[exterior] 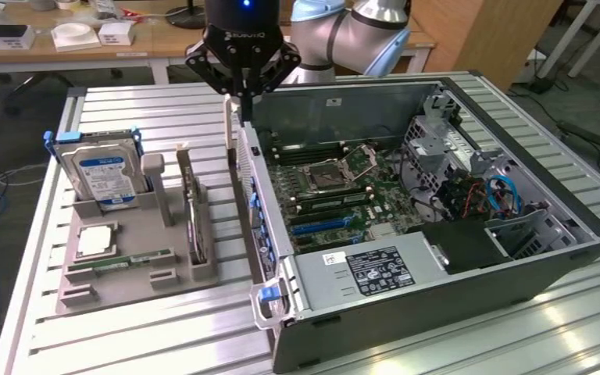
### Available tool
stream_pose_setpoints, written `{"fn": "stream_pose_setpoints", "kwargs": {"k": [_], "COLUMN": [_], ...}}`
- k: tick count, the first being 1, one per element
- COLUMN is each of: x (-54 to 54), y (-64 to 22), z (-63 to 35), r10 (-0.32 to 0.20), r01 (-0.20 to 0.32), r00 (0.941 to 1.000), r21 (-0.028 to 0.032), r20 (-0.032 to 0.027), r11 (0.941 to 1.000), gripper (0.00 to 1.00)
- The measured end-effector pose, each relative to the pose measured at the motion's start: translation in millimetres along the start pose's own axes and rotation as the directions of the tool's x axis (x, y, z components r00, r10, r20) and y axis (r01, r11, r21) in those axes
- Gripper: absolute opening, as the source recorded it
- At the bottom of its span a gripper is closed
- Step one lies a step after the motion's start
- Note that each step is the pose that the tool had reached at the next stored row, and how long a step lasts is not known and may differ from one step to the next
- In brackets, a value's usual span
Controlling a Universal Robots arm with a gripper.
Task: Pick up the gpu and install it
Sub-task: 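Reach for the gpu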
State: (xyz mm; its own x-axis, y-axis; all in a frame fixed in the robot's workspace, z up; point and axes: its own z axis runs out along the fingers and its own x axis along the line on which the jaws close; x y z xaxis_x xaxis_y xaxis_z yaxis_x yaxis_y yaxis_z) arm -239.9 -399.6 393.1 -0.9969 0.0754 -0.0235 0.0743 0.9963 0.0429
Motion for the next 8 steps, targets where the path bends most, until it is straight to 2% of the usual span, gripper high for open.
{"fn": "stream_pose_setpoints", "kwargs": {"k": [8], "x": [18.7], "y": [-1.7], "z": [-0.5], "r10": [0.0], "r01": [0.0], "r00": [1.0], "r21": [0.0001], "r20": [-0.0001], "r11": [1.0], "gripper": [0.1]}}
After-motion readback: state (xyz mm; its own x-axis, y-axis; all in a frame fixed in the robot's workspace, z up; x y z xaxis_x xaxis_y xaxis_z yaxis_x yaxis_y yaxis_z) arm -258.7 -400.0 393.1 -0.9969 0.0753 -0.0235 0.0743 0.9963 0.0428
